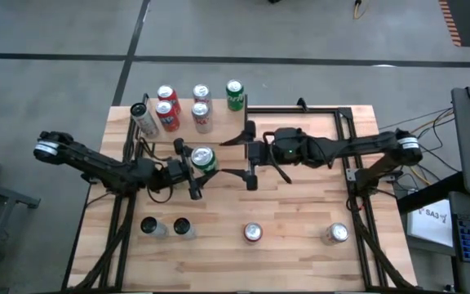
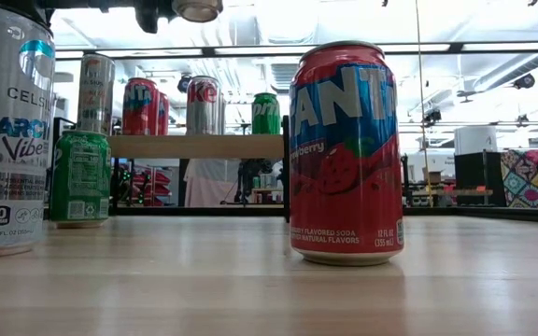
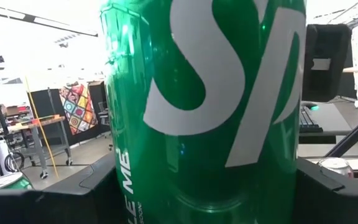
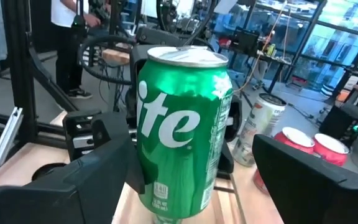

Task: Place canned beverage on shelf
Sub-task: Put the bottom green soda can aligned with the other green soda can on the shelf

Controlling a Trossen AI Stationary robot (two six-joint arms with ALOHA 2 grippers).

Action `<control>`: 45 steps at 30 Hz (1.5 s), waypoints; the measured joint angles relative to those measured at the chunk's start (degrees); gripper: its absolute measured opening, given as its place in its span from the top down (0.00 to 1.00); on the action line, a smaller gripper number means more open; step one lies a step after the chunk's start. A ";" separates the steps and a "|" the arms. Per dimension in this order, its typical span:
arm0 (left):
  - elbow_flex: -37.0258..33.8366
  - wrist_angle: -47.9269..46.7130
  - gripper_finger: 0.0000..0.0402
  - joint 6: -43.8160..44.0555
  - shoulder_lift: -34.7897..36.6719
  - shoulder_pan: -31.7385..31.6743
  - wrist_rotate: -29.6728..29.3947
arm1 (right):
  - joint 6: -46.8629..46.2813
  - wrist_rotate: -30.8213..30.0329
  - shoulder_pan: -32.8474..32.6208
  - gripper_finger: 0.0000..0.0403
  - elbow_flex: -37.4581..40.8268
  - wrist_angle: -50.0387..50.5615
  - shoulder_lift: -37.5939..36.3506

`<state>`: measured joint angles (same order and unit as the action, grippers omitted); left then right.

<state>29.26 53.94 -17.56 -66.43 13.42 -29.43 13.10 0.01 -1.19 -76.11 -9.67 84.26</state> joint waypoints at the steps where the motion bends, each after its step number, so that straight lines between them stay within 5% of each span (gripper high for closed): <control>1: 0.00 -0.03 0.29 -0.04 -0.02 -0.02 0.00 | -0.40 0.02 0.00 0.19 0.03 -0.23 0.38; 16: 2.73 0.44 0.29 -1.12 -4.76 -1.27 -1.50 | -1.98 0.04 0.11 0.15 -7.44 -1.61 8.45; 25: 2.60 0.30 0.29 -1.40 -5.06 -1.23 -3.34 | -1.73 -0.12 0.13 0.28 -8.62 -1.89 9.28; 31: 2.73 0.79 0.12 -1.51 -4.90 -1.26 -3.62 | -2.59 -0.09 0.13 0.29 -8.58 -1.69 9.30; 35: 2.67 0.67 0.10 -1.99 -3.93 -1.26 -4.28 | -2.61 0.03 1.03 0.29 -8.54 -2.56 9.20; 45: 2.53 -6.00 0.10 -7.81 1.75 -1.17 -13.54 | -3.71 0.80 7.16 0.29 -8.49 -2.44 8.54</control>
<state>31.78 47.94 -25.37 -64.68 12.25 -42.97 9.39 0.82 5.97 -84.60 -12.11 92.79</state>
